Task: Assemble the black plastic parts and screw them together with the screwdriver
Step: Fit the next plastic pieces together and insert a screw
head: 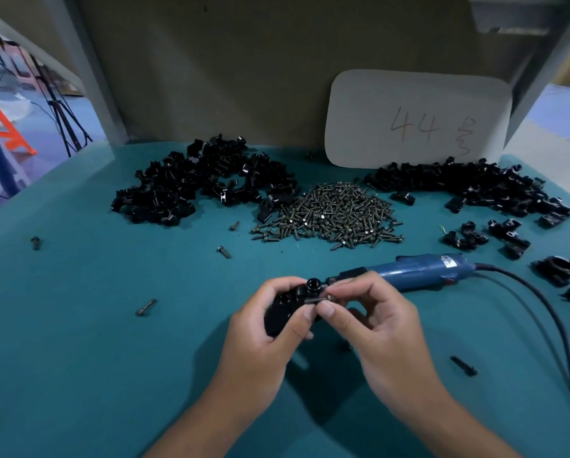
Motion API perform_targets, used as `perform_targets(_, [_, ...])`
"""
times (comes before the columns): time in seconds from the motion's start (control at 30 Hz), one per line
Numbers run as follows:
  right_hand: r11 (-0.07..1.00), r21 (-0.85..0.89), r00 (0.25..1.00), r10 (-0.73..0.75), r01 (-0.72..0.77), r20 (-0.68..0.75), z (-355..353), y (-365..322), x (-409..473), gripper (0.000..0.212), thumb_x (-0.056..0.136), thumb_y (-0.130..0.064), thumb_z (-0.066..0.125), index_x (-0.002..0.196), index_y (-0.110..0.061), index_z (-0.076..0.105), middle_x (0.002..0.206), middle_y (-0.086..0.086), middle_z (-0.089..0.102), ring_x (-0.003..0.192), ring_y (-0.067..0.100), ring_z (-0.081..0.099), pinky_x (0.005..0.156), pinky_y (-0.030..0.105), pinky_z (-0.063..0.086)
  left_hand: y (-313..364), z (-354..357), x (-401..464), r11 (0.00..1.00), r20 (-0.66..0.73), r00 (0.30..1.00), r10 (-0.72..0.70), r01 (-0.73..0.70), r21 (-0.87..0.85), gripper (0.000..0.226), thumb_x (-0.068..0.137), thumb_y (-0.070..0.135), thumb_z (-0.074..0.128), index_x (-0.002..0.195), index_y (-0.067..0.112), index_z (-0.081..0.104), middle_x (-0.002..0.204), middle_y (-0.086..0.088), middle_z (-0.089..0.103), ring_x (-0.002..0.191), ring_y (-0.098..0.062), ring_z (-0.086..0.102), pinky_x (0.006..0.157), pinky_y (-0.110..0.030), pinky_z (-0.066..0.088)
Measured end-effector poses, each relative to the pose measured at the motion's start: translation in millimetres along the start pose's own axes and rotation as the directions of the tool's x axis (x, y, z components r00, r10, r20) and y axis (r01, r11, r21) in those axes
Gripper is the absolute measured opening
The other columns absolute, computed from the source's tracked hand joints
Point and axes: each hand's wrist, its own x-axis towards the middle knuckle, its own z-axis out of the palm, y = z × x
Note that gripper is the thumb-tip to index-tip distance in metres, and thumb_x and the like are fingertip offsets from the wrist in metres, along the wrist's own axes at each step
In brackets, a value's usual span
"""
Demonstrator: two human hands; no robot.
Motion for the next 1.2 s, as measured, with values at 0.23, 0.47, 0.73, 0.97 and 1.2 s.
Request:
perform_targets(0.23, [0.999, -0.038, 0.999, 0.0, -0.002, -0.035, -6, -2, 2, 0.016, 0.072, -0.028, 0.079, 0.086, -0.023, 0.072, 0.083, 0.005, 0.07, 0.079, 0.013, 0.065, 0.076, 0.035, 0.054, 0, -1, 1, 0.998, -0.055, 0.998, 0.007, -0.011, -0.066, 0.025, 0.086, 0.046, 0.07, 0.107, 0.033, 0.069, 0.101, -0.002, 0.075, 0.09, -0.018, 0.073, 0.071, -0.03, 0.059])
perform_targets(0.47, [0.995, -0.095, 0.999, -0.036, 0.032, -0.032, -7, 3, 2, 0.014, 0.074, -0.03, 0.08, 0.084, -0.026, 0.072, 0.081, 0.002, 0.071, 0.078, 0.012, 0.065, 0.073, 0.026, 0.054, 5, 0, -1, 0.998, -0.021, 1.0, 0.011, -0.012, -0.055, 0.022, 0.085, 0.046, 0.07, 0.105, 0.039, 0.069, 0.099, 0.006, 0.074, 0.087, -0.01, 0.071, 0.071, -0.024, 0.058])
perform_targets(0.73, [0.954, -0.275, 0.993, -0.111, 0.12, 0.047, -12, 2, 2, 0.018, 0.08, -0.05, 0.073, 0.093, -0.038, 0.073, 0.092, -0.007, 0.074, 0.089, 0.02, 0.07, 0.077, 0.046, 0.056, 7, 0, -2, 1.0, 0.003, 1.0, 0.023, -0.023, -0.021, 0.021, 0.083, 0.046, 0.069, 0.104, 0.039, 0.068, 0.098, 0.004, 0.073, 0.081, -0.015, 0.072, 0.069, -0.019, 0.055])
perform_targets(0.97, [0.868, -0.459, 0.982, -0.17, 0.191, 0.086, -17, 1, 0, 0.007, 0.09, -0.044, 0.07, 0.09, -0.037, 0.071, 0.089, -0.016, 0.07, 0.084, 0.015, 0.065, 0.069, 0.03, 0.051, 3, -2, -2, 0.999, 0.026, 0.999, 0.025, -0.026, 0.033, 0.022, 0.085, 0.047, 0.068, 0.106, 0.042, 0.066, 0.097, 0.005, 0.072, 0.078, -0.013, 0.07, 0.069, -0.017, 0.055])
perform_targets(1.2, [0.775, -0.576, 0.965, -0.228, 0.262, 0.132, -15, 2, 2, 0.014, 0.096, -0.049, 0.053, 0.085, -0.041, 0.058, 0.086, -0.027, 0.059, 0.083, 0.004, 0.056, 0.071, 0.011, 0.038, -3, -3, -2, 0.992, 0.065, 0.998, 0.015, -0.023, 0.128, 0.033, 0.085, 0.055, 0.07, 0.113, 0.041, 0.063, 0.104, 0.008, 0.073, 0.085, -0.013, 0.07, 0.078, -0.046, 0.06])
